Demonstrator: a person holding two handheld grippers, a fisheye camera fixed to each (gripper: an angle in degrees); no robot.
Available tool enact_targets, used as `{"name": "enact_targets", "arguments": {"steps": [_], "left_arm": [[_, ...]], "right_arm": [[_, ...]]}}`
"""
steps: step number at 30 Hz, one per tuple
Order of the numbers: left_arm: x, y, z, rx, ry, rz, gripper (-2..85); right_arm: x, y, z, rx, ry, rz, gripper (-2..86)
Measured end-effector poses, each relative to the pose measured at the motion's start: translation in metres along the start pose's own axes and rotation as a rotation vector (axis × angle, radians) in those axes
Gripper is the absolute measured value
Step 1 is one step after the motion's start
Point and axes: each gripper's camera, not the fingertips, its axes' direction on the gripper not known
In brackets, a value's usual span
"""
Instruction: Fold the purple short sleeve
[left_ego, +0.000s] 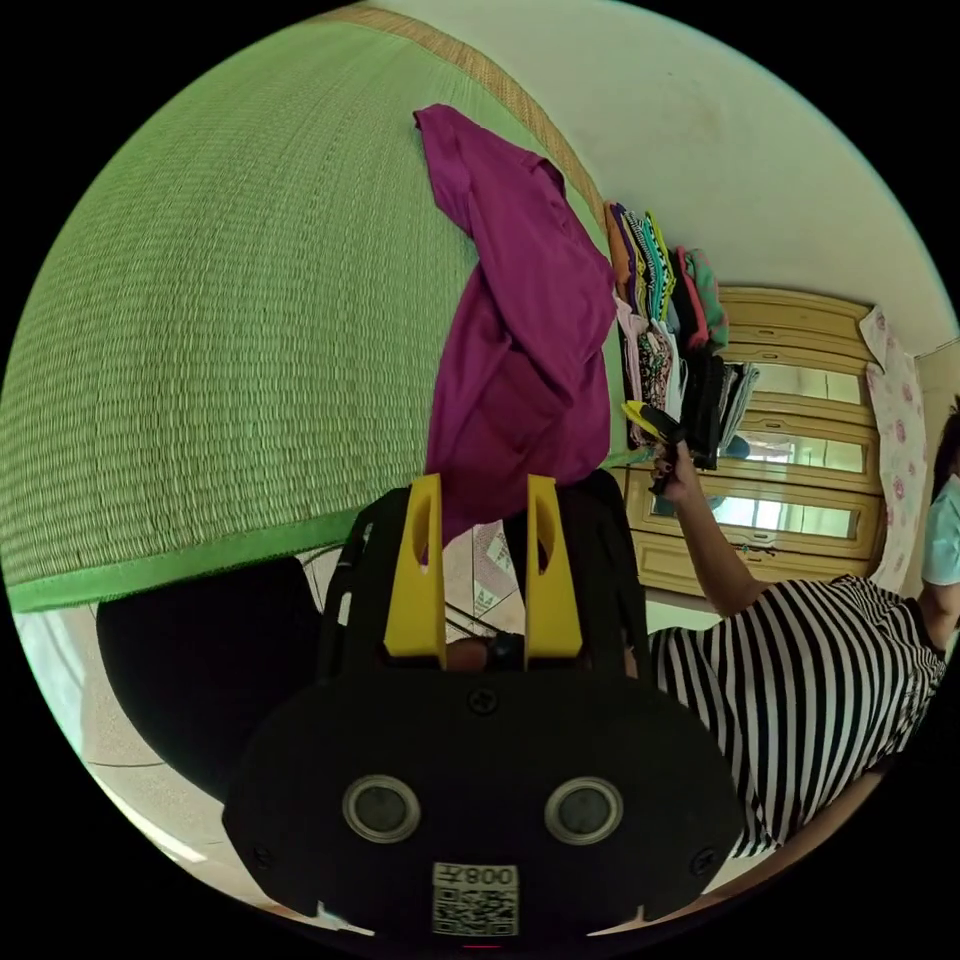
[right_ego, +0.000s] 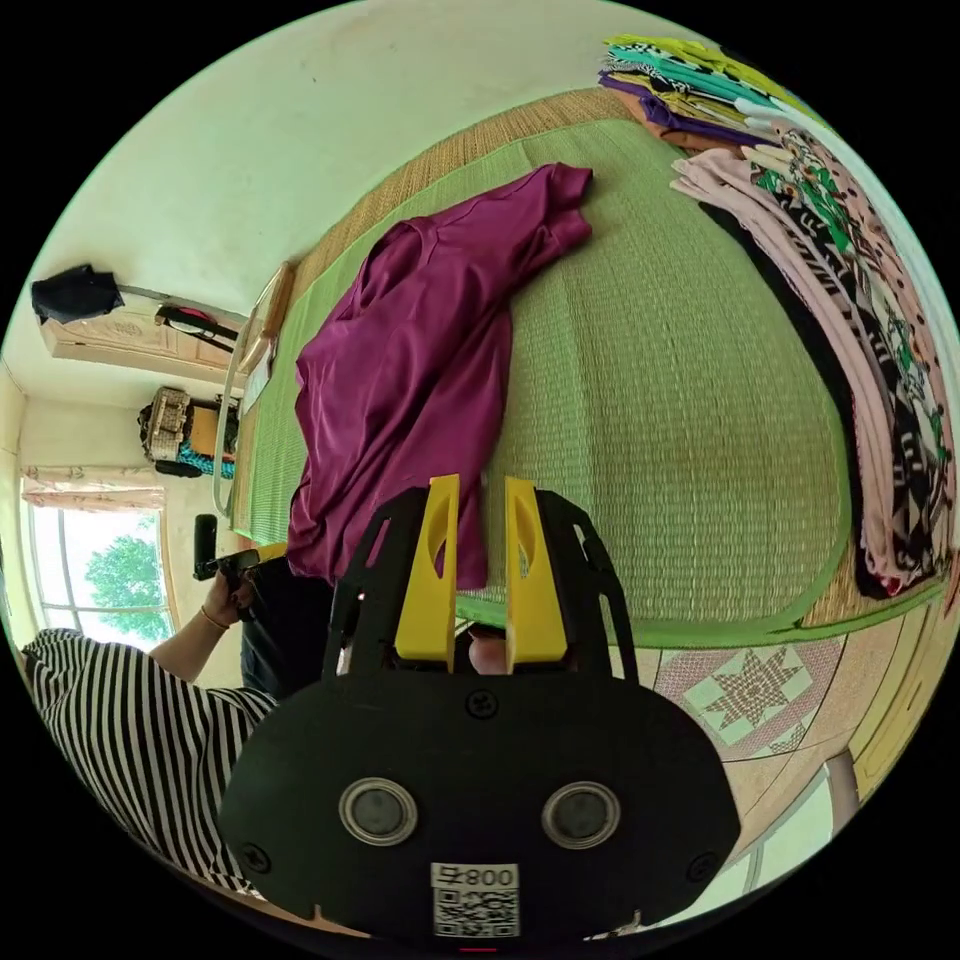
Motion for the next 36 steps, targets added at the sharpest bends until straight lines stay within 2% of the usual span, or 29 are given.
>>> {"name": "enact_targets", "arguments": {"steps": [6, 11, 18, 26, 31, 36], "left_arm": [[0.038, -0.005, -0.020, -0.026, -0.197, 0.053, 11.5], [0.045, -0.016, -0.030, -0.025, -0.235, 0.039, 8.1], [0.055, -0.020, -0.061, -0.013, -0.271, 0.025, 2.3], [0.054, 0.013, -0.156, 0.133, 0.001, -0.012, 0.9], [0.046, 0.048, -0.204, 0.172, 0.230, -0.031, 0.6], [0.034, 0.036, -0.218, 0.240, 0.449, -0.065, 0.6]], "right_arm": [[-0.026, 0.023, -0.003, -0.065, 0.099, -0.014, 8.3], [-0.049, 0.019, -0.018, -0.074, 0.156, -0.050, 8.1], [-0.077, 0.018, -0.034, -0.085, 0.259, -0.065, 3.4], [-0.078, 0.043, -0.101, -0.064, 0.106, -0.057, 0.5], [-0.070, 0.087, -0.182, 0.089, -0.111, -0.033, 0.3], [-0.044, 0.084, -0.233, 0.241, -0.234, 0.034, 0.3]]}}
